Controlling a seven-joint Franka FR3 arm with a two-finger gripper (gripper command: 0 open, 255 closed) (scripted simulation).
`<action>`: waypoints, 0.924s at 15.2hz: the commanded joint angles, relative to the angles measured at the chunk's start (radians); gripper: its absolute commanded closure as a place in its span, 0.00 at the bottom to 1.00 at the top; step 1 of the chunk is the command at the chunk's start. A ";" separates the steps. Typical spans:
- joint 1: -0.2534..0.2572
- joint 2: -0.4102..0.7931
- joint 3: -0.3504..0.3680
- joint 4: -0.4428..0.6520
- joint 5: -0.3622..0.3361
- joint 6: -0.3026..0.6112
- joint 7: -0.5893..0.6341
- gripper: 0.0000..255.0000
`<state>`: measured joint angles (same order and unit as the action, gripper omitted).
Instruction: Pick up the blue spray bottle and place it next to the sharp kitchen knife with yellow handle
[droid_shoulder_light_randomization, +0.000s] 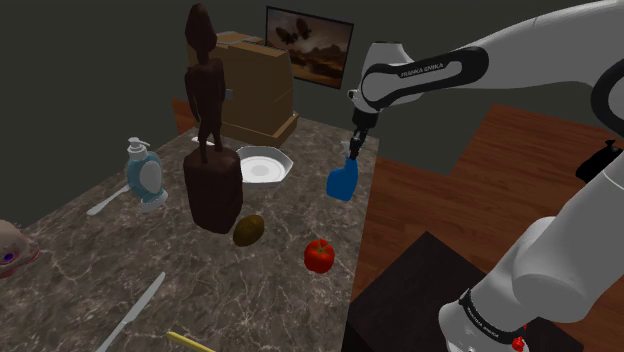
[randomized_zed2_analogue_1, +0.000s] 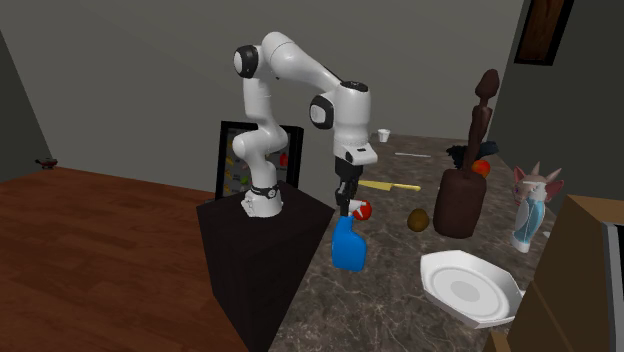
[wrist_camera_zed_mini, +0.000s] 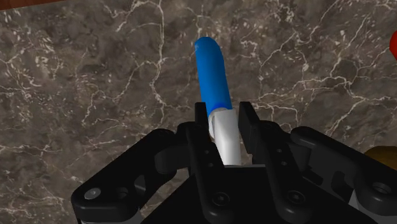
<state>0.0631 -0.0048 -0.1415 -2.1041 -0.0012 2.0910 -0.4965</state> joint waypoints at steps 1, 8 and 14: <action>0.000 0.000 0.000 0.000 0.000 0.000 0.000 1.00; 0.001 -0.027 0.001 0.052 -0.004 -0.079 0.003 1.00; 0.001 -0.046 0.002 0.111 -0.007 -0.157 0.005 1.00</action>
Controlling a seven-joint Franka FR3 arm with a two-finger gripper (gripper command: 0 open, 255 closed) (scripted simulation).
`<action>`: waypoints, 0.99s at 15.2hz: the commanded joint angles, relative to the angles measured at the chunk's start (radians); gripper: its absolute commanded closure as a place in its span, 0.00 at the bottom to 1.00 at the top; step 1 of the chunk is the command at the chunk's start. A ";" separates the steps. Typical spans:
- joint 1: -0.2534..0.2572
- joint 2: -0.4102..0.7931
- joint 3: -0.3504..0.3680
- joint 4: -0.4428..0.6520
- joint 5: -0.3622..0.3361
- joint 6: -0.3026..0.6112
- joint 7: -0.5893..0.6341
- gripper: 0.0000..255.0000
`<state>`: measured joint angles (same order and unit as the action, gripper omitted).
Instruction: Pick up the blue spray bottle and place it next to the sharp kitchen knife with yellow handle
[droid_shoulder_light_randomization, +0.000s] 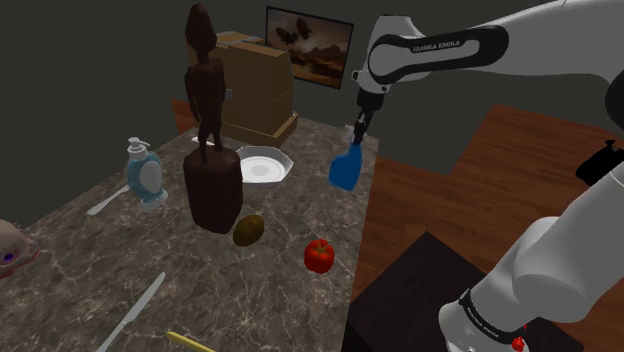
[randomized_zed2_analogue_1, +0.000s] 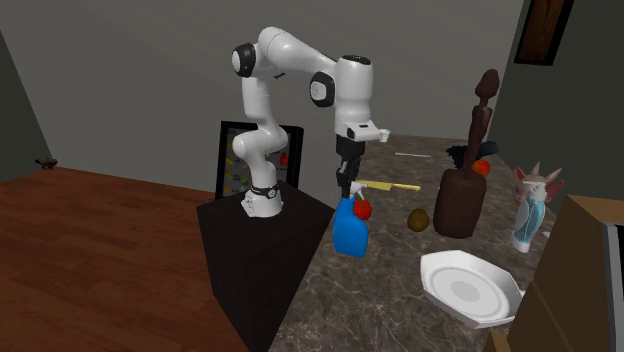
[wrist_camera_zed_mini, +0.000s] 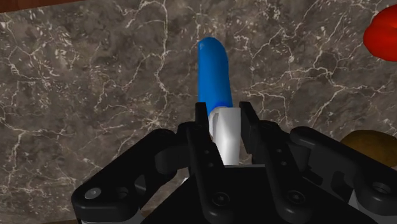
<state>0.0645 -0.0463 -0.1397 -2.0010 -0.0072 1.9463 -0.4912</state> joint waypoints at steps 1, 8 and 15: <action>0.000 -0.007 0.000 0.019 -0.001 -0.026 0.000 1.00; 0.000 -0.019 0.001 0.100 -0.002 -0.119 0.001 1.00; 0.001 -0.019 0.001 0.193 -0.002 -0.213 0.001 1.00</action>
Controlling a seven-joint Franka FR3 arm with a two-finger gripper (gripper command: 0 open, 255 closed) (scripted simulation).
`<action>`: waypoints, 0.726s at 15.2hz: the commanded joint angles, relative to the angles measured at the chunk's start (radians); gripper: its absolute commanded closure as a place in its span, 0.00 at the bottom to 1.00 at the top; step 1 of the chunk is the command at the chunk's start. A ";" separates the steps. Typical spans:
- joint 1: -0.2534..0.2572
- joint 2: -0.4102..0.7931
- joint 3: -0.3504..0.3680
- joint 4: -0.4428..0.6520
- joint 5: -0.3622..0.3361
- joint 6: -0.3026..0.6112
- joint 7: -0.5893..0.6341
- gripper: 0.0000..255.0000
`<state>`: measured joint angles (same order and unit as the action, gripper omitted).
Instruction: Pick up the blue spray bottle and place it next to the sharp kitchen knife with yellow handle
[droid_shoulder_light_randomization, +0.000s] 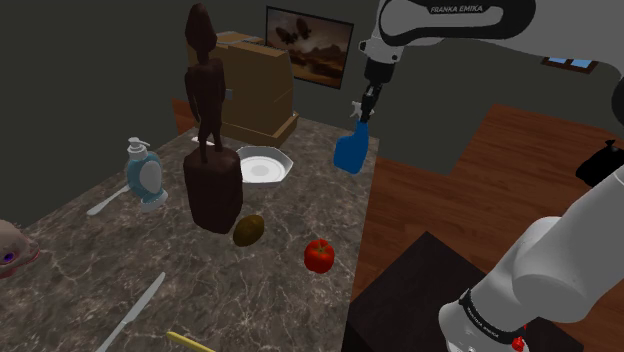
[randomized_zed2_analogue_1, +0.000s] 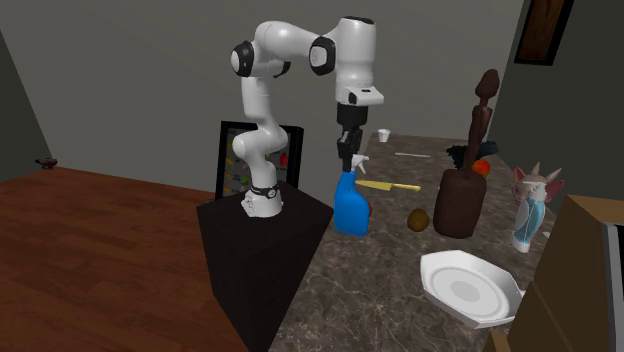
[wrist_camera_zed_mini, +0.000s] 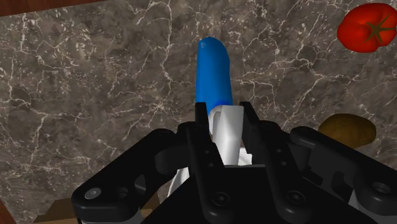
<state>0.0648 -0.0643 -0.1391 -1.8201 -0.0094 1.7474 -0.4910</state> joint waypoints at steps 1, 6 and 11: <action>0.000 -0.001 0.001 0.027 0.000 -0.027 0.001 1.00; 0.000 0.007 0.000 0.103 0.001 -0.096 0.000 1.00; 0.000 0.020 0.000 0.187 0.003 -0.166 -0.002 1.00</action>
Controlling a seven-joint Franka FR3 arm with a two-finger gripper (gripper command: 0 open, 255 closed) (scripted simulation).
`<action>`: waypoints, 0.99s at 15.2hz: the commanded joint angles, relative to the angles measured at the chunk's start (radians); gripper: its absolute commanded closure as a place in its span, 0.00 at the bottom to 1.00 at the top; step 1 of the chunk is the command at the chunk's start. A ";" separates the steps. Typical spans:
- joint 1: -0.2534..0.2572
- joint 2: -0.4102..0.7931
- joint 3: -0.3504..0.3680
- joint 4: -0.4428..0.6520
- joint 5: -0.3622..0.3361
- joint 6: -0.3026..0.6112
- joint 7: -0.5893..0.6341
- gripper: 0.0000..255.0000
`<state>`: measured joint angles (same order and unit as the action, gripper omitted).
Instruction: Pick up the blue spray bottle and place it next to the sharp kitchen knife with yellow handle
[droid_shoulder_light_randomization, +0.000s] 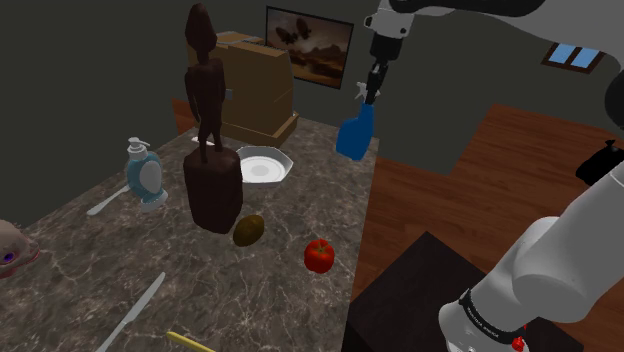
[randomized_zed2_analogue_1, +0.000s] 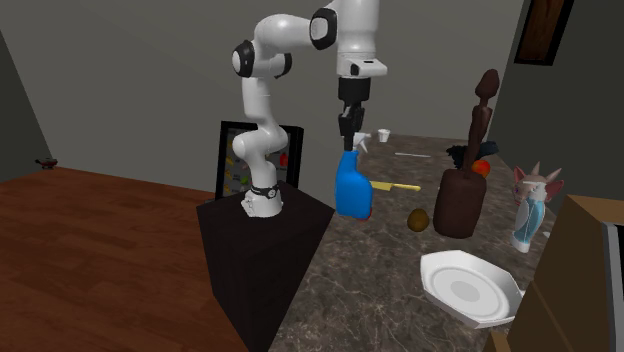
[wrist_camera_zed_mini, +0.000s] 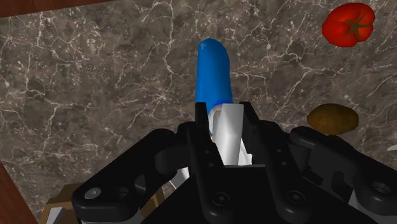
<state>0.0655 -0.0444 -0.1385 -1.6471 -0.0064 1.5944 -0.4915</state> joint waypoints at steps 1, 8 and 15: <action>-0.001 0.004 -0.001 0.032 0.001 -0.028 -0.002 1.00; -0.002 0.037 -0.003 0.168 0.005 -0.132 -0.005 1.00; -0.006 0.088 -0.006 0.332 0.012 -0.245 -0.010 1.00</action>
<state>0.0599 0.0345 -0.1443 -1.3388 0.0047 1.3643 -0.5022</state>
